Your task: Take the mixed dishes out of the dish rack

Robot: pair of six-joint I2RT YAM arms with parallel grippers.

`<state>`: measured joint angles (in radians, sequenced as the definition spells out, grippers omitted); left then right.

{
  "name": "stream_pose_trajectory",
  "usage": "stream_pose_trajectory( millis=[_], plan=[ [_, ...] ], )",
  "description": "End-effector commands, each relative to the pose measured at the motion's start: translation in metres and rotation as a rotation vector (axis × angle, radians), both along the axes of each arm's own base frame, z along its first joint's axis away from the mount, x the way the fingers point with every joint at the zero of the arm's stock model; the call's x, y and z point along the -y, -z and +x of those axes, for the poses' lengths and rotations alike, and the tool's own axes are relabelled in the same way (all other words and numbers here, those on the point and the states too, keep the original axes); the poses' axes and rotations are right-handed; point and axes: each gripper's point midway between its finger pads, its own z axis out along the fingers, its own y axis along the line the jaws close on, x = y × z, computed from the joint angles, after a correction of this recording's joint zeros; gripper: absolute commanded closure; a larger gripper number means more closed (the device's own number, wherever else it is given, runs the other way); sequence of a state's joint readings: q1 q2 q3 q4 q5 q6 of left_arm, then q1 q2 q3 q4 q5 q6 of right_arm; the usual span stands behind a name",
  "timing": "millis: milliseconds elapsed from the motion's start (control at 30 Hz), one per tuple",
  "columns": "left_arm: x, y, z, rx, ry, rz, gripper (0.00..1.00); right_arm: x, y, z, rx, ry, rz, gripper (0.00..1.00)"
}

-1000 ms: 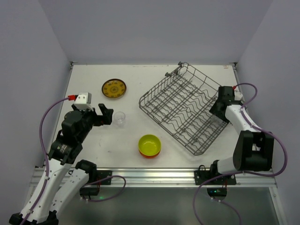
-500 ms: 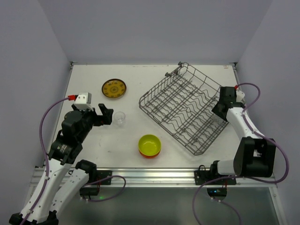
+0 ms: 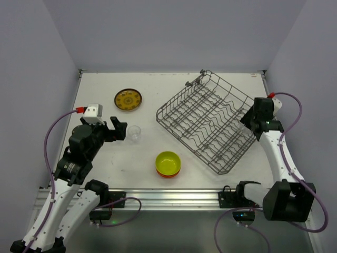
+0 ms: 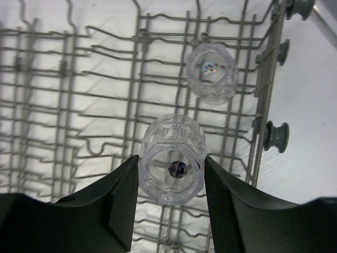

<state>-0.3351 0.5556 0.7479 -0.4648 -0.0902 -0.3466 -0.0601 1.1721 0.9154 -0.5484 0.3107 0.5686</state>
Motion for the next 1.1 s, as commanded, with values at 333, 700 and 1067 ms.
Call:
stream_pose_trajectory(
  millis=[333, 700, 1067],
  plan=[
    [0.111, -0.065, -0.032, 0.136, 0.613, -0.380, 0.00, -0.182, -0.140, -0.018, 0.582, -0.870, 0.591, 0.67],
    [0.189, -0.102, -0.079, 0.115, 1.122, -0.683, 0.04, -0.294, -0.213, -0.096, 0.944, -1.412, 0.912, 0.70],
    [0.194, -0.111, -0.079, 0.124, 1.153, -0.684, 0.46, -0.317, -0.214, -0.101, 0.946, -1.495, 1.023, 0.70]
  ],
)
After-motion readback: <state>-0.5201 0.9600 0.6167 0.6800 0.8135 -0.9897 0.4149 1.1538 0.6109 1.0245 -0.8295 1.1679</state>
